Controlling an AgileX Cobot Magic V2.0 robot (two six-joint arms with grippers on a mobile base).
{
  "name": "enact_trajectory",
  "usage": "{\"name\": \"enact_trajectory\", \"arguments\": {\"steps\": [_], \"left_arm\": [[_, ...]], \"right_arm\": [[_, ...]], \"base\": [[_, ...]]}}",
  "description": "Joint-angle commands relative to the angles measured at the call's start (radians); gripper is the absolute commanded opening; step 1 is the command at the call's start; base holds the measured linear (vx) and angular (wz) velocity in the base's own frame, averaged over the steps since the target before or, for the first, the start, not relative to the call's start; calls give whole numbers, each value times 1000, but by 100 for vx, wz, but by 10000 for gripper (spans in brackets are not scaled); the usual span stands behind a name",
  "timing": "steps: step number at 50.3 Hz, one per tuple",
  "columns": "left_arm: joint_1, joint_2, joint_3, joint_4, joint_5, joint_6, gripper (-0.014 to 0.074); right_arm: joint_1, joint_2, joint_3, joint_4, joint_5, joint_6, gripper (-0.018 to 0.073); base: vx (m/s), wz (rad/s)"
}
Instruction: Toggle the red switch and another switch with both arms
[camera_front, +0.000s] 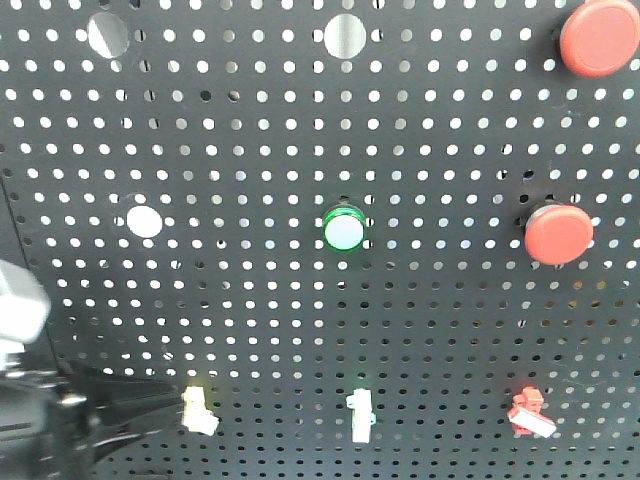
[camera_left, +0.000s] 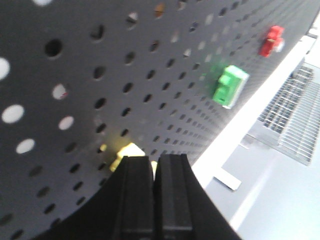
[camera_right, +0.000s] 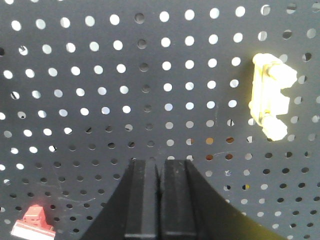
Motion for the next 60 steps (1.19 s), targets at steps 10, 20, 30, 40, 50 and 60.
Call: {"name": "enact_trajectory", "arguments": {"steps": [10,20,30,40,50,60], "left_arm": [[-16,11,-27,-64,-79,-9,3],[-16,70,-27,26,-78,-125,3],[-16,89,-27,163,-65,-241,3],[-16,84,-27,201,-60,-277,3],[-16,29,-27,202,-60,-277,3],[-16,-84,-27,204,-38,-278,3]], "right_arm": [[-4,12,-35,-12,-83,-9,-6],[-4,12,-35,-12,-83,-9,-6],[-4,12,-35,-12,-83,-9,-6],[-4,12,-35,-12,-83,-9,-6],[-4,12,-35,-6,-83,-6,-6],[-4,12,-35,71,-65,-11,-6]], "base": [[0,0],[0,0],[0,1],[0,1],[0,0],[0,0]]}}
